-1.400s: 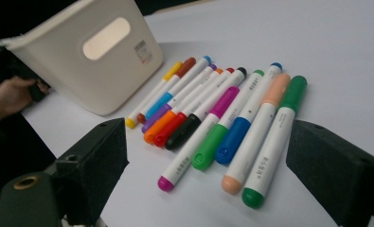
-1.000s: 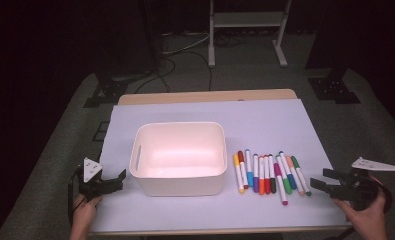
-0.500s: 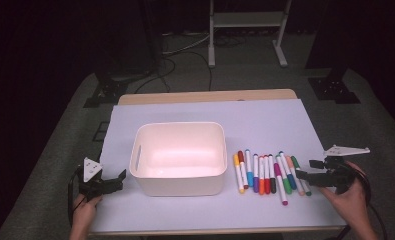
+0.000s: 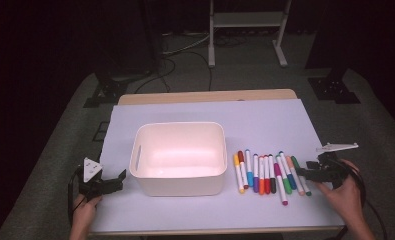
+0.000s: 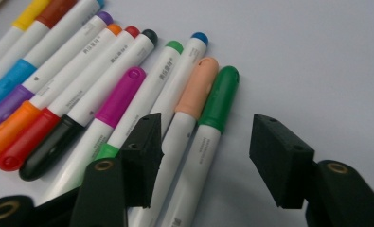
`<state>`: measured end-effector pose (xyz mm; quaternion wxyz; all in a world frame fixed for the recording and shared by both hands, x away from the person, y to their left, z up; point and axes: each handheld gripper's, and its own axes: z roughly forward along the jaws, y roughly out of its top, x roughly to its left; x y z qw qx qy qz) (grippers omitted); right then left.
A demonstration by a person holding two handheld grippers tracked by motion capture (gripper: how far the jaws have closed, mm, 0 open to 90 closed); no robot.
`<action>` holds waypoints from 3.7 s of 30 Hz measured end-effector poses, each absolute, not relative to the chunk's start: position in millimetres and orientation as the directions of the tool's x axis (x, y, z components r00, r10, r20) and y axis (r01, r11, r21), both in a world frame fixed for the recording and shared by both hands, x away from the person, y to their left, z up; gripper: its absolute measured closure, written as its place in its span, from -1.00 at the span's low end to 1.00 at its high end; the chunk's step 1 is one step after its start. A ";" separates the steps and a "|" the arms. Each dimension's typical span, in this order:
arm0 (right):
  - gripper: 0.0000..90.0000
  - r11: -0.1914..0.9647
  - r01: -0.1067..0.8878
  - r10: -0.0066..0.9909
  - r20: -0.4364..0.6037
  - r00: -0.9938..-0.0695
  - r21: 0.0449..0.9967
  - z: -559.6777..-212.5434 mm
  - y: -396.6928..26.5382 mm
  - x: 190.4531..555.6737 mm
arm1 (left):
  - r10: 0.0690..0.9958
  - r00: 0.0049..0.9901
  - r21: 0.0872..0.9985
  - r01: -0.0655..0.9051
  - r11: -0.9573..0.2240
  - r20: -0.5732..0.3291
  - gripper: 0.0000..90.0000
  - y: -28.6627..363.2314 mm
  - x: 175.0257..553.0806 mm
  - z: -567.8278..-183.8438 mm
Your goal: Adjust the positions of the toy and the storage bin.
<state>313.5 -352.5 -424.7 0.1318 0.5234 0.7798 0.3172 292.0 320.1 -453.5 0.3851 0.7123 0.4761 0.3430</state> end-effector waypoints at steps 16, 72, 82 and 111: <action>0.52 0.285 0.770 0.933 0.020 -0.360 0.571 -439.2 -344.8 310.9 | 0.943 0.313 0.880 0.410 -0.241 0.112 -1.00 321.3 291.4 -453.3; 0.68 0.460 0.457 0.507 0.196 -0.839 0.761 -275.4 -205.7 318.6 | 0.943 0.314 0.881 0.407 -0.242 0.114 -1.00 321.5 291.3 -453.4; 0.68 0.564 0.347 0.337 0.175 -0.925 0.749 -264.6 -133.3 324.0 | 0.943 0.313 0.882 0.406 -0.240 0.113 -1.00 321.7 291.1 -453.3; 0.68 0.738 0.225 0.133 0.189 -0.973 0.636 -322.5 -6.0 357.9 | 0.946 0.309 0.883 0.411 -0.226 0.098 -1.00 322.5 292.2 -453.4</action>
